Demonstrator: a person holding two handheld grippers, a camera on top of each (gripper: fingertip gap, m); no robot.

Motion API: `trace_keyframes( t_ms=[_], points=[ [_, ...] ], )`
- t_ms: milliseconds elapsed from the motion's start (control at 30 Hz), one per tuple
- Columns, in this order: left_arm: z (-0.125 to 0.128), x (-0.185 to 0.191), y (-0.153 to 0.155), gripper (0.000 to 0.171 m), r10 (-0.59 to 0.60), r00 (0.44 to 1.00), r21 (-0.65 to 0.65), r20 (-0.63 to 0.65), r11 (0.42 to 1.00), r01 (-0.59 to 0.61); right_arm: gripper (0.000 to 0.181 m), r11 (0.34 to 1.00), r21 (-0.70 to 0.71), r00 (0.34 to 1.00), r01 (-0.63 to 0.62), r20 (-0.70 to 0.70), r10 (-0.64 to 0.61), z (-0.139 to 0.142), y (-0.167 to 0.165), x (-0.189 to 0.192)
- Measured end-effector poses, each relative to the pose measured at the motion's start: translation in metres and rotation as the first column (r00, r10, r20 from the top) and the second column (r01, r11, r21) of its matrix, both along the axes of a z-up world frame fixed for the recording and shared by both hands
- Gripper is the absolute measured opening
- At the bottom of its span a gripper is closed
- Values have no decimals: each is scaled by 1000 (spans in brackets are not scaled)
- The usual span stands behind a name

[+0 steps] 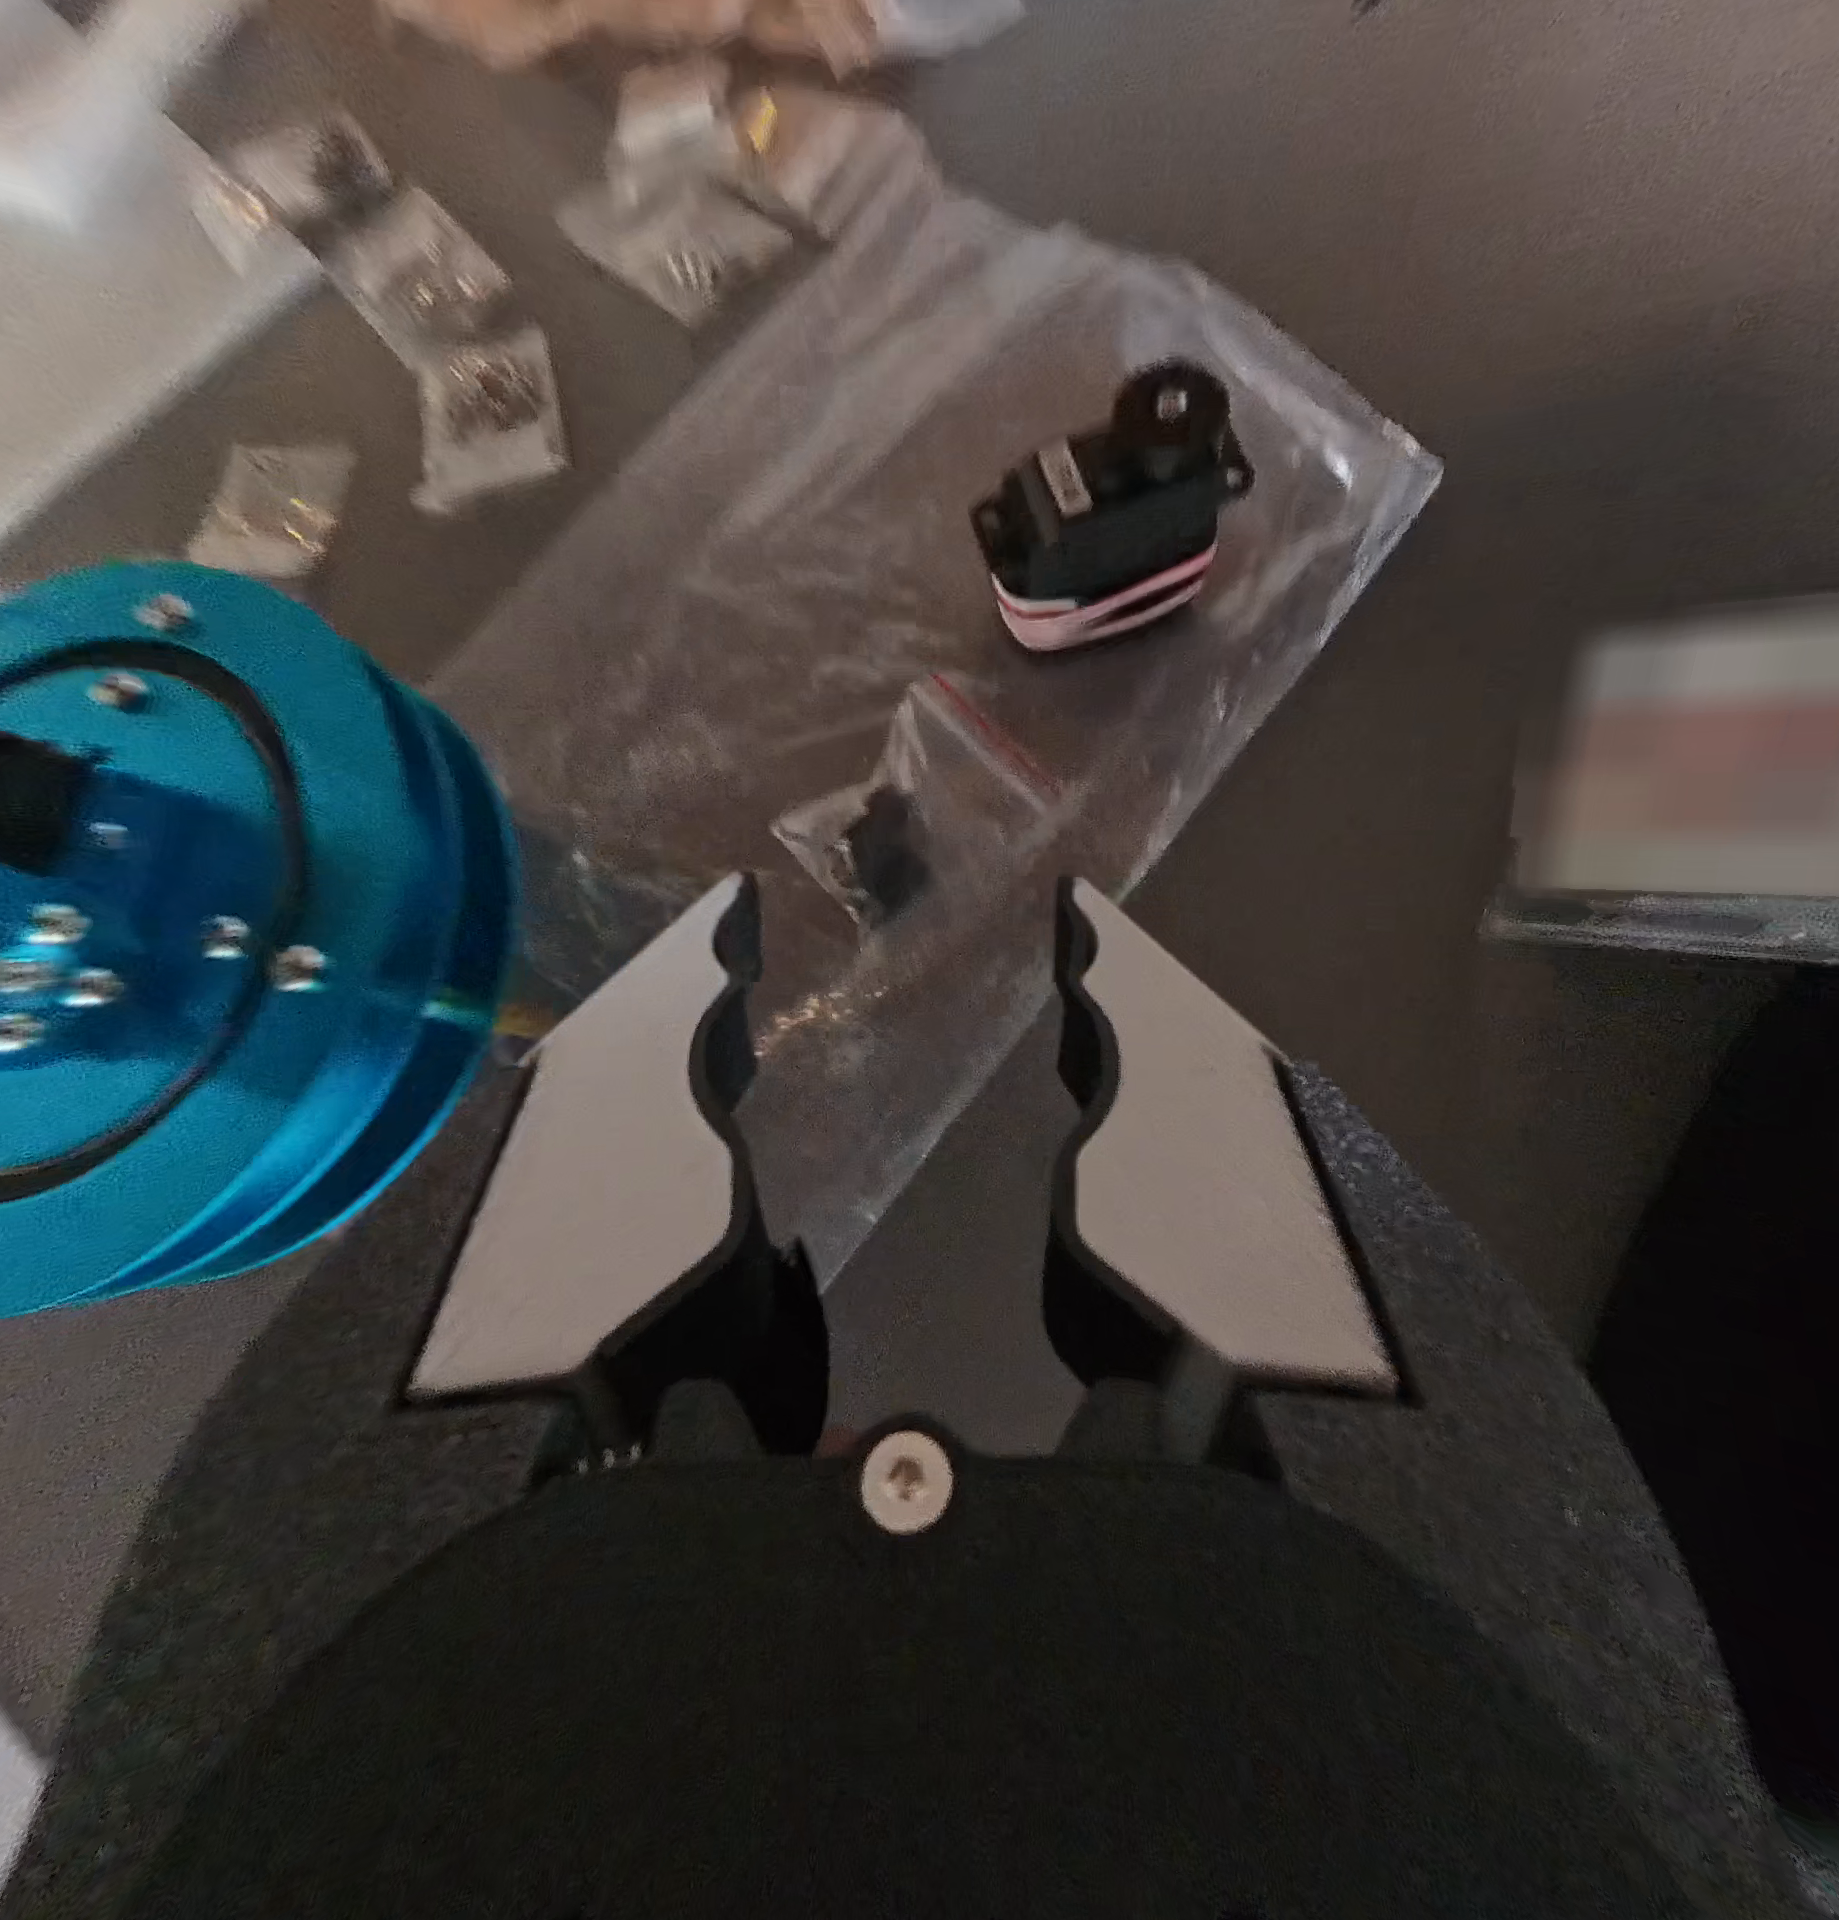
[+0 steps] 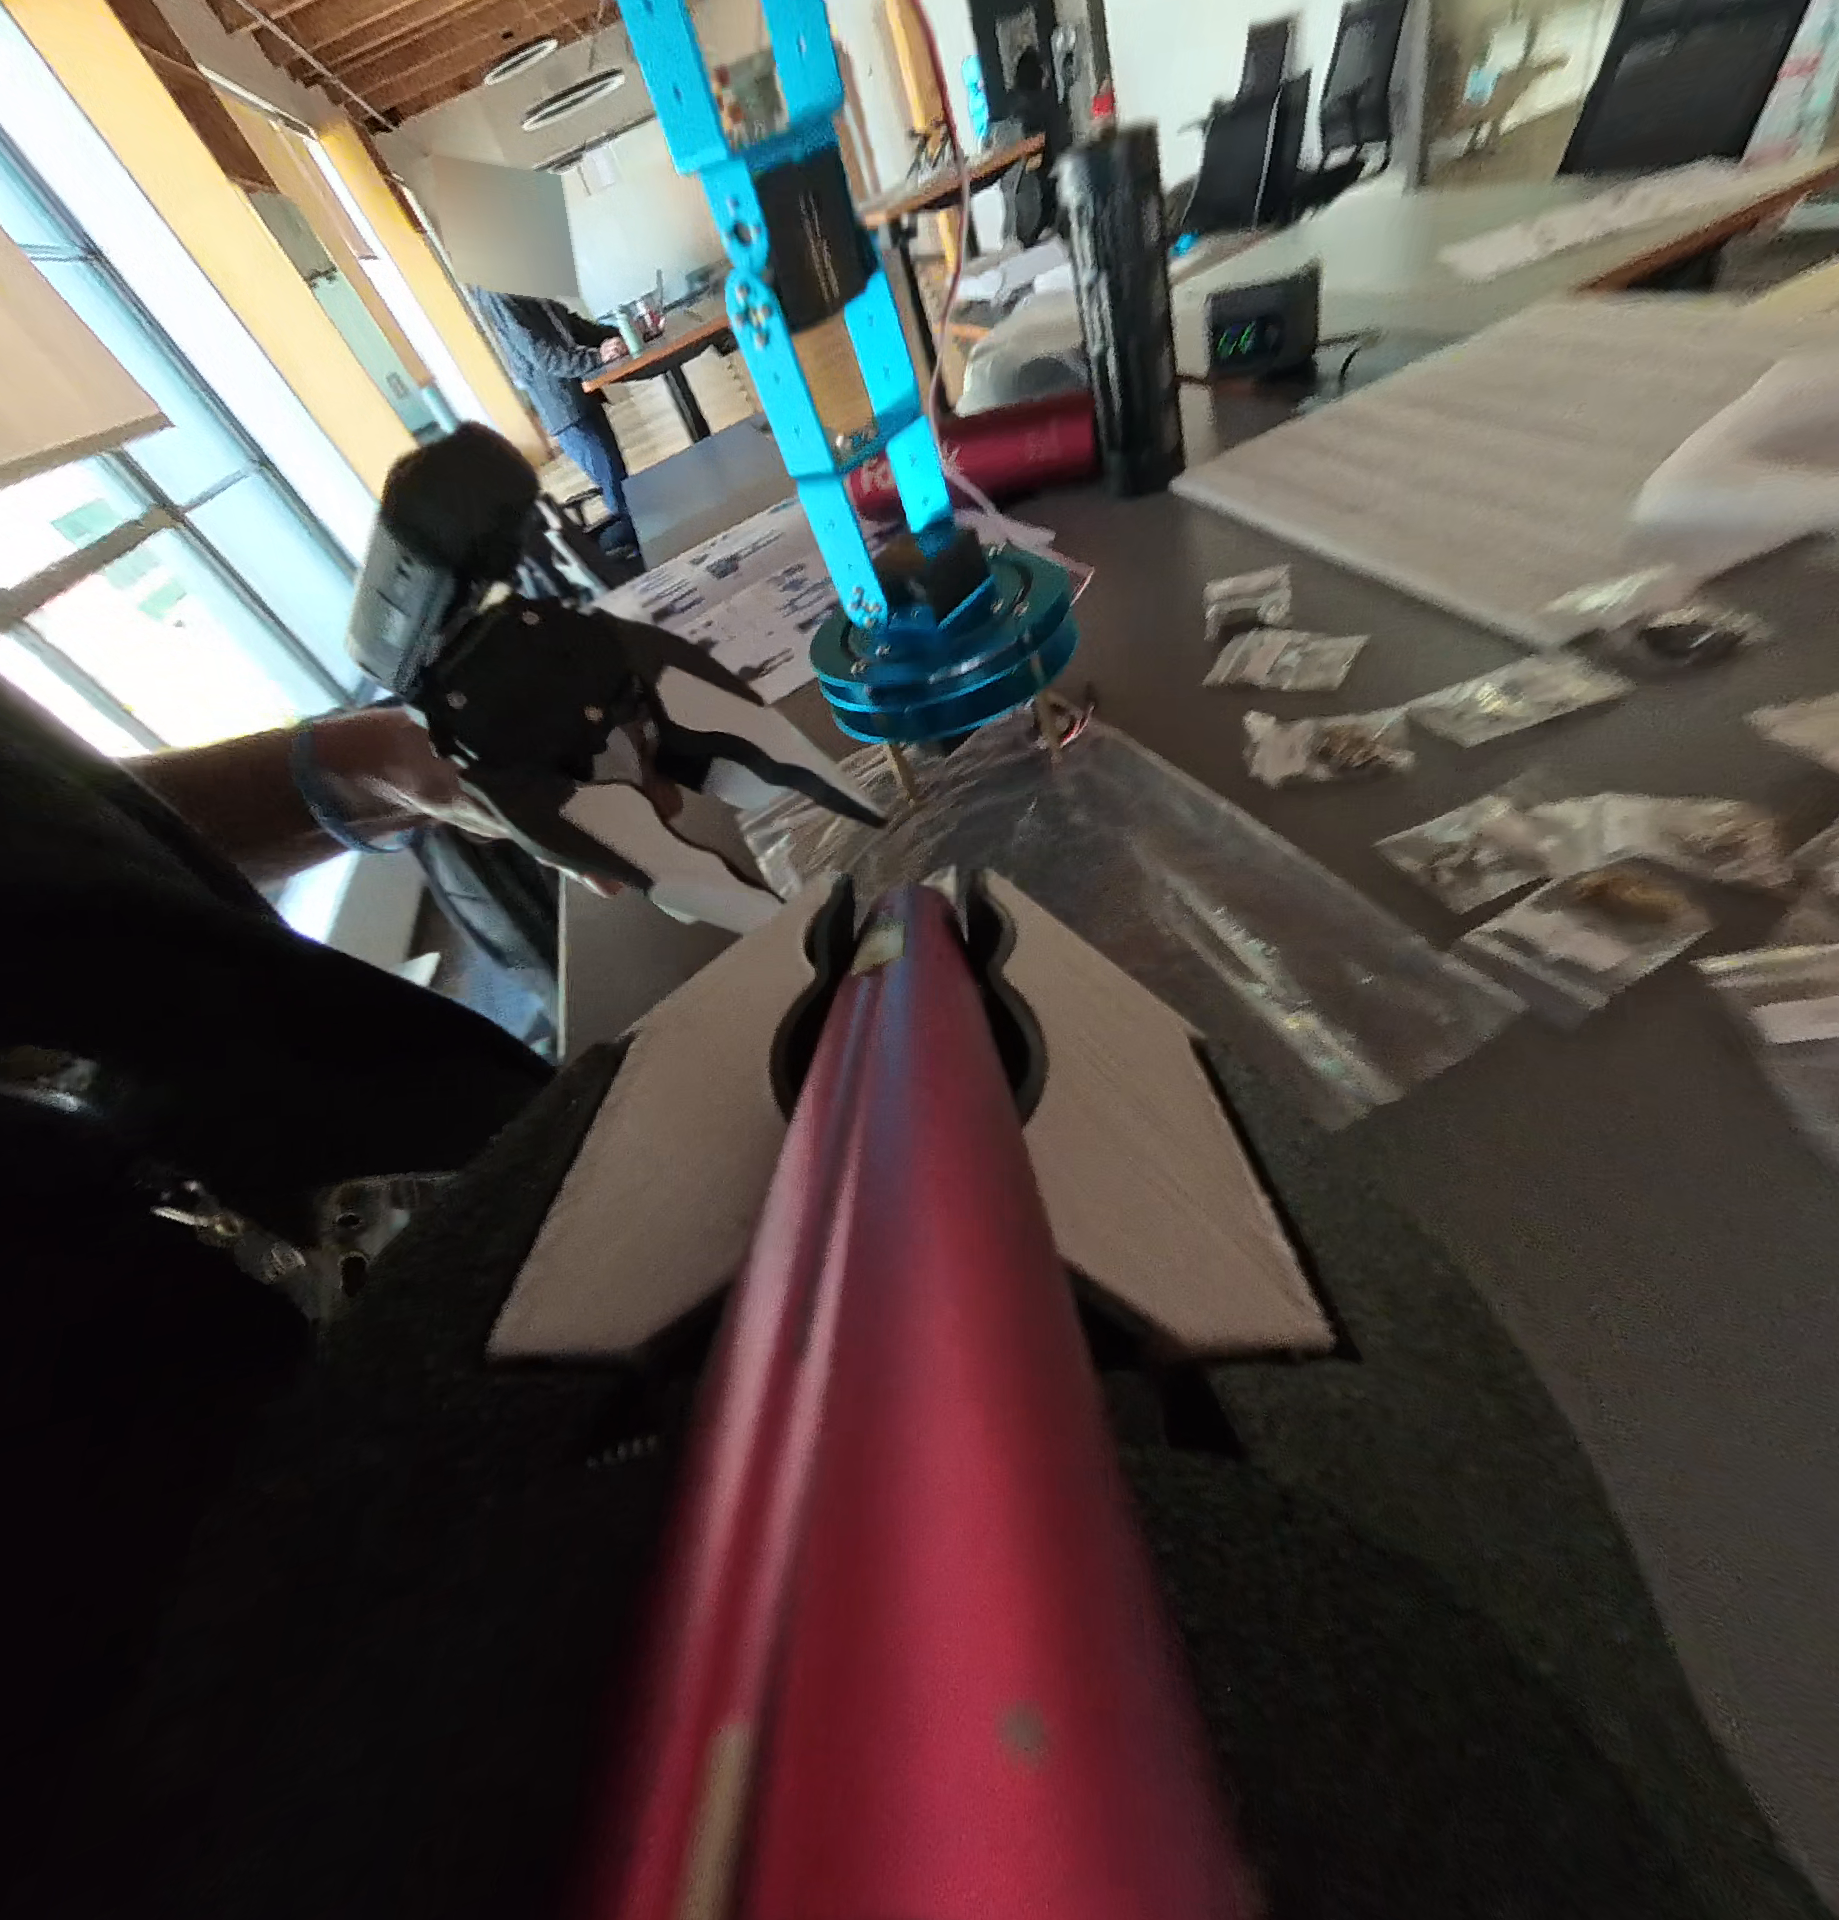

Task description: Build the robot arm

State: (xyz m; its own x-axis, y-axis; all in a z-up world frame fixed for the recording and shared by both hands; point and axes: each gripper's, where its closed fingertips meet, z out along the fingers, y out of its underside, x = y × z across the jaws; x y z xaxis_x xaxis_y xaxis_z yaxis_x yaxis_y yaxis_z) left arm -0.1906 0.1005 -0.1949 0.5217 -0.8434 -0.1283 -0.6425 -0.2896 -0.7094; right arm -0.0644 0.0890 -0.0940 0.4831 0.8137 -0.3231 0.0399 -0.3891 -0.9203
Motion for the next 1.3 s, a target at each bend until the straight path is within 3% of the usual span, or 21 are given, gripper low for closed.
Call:
trace_keyframes(
  t_ms=[100,300,433,600,767,833,967,1100,1300],
  points=[
    [-22,10,4,63,-73,993,33,-90,997,76,22,996,-89,998,-19,-62,14,-13,2,-16],
    [-17,33,22,72,-181,977,44,-116,981,187,21,989,-138,993,-50,-109,35,-20,5,-28],
    [-23,35,12,53,-238,967,-49,-87,971,235,21,985,-161,985,-56,-172,27,-16,6,-29],
    [-27,36,4,35,-230,973,-172,-22,960,223,22,973,-193,945,-122,-322,54,3,1,-34],
    [-26,32,-3,19,-266,963,-156,-39,954,257,23,972,-197,926,-131,-375,49,14,1,-42],
    [-21,29,1,2,-244,970,-101,-23,965,241,21,976,-185,941,-112,-336,44,12,1,-47],
    [6,27,-4,1,-214,960,-68,182,971,230,22,987,-151,980,-48,-201,17,4,0,-62],
    [52,23,-19,0,-218,877,-43,429,964,261,21,993,-114,988,15,-154,-32,14,-6,-80],
    [97,3,-24,0,-193,742,-51,642,955,293,21,990,-91,987,106,-114,-116,29,-12,-90]
  ],
)
